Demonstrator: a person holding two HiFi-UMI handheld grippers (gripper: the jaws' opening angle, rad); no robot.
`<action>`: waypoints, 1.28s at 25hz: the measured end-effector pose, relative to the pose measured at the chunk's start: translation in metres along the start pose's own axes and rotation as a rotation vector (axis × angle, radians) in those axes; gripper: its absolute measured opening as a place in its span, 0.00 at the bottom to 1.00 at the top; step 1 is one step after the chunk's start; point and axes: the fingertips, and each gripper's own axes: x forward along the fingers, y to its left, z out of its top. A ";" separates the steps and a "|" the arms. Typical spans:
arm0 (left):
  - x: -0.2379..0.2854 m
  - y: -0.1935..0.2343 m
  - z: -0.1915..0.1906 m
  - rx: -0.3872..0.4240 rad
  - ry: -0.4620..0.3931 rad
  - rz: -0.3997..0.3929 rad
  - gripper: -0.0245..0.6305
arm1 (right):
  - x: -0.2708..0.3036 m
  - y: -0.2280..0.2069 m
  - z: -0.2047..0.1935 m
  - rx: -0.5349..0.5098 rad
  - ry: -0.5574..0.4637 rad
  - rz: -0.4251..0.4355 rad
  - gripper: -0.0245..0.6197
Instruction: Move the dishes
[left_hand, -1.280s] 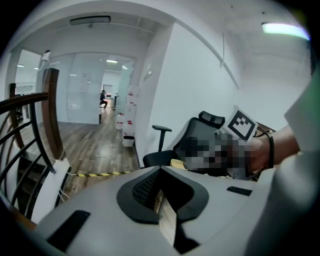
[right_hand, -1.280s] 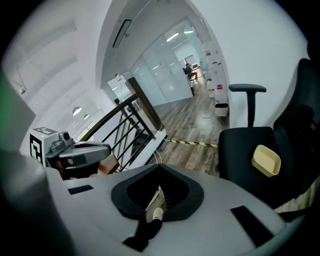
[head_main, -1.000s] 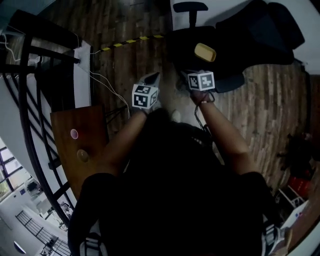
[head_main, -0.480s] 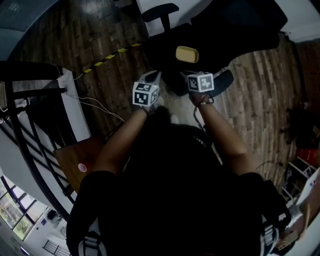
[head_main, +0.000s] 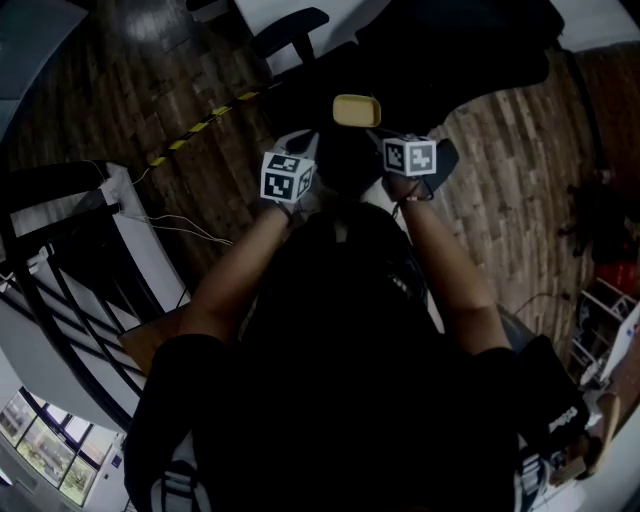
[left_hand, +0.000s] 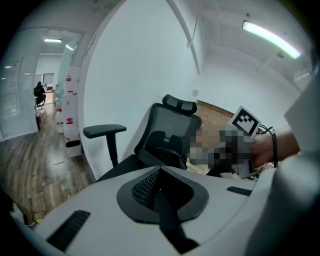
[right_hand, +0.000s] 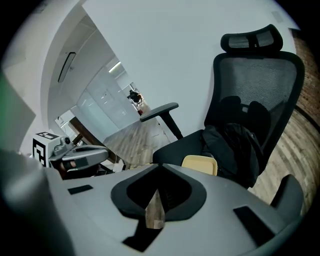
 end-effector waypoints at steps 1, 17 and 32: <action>0.006 -0.001 0.001 0.000 0.007 -0.003 0.03 | 0.001 -0.008 0.004 0.006 -0.002 -0.001 0.06; 0.098 0.016 -0.006 -0.090 0.144 0.097 0.03 | 0.086 -0.153 0.012 0.158 0.207 0.036 0.17; 0.161 0.037 -0.043 -0.153 0.228 0.114 0.03 | 0.175 -0.219 -0.047 0.272 0.393 0.040 0.17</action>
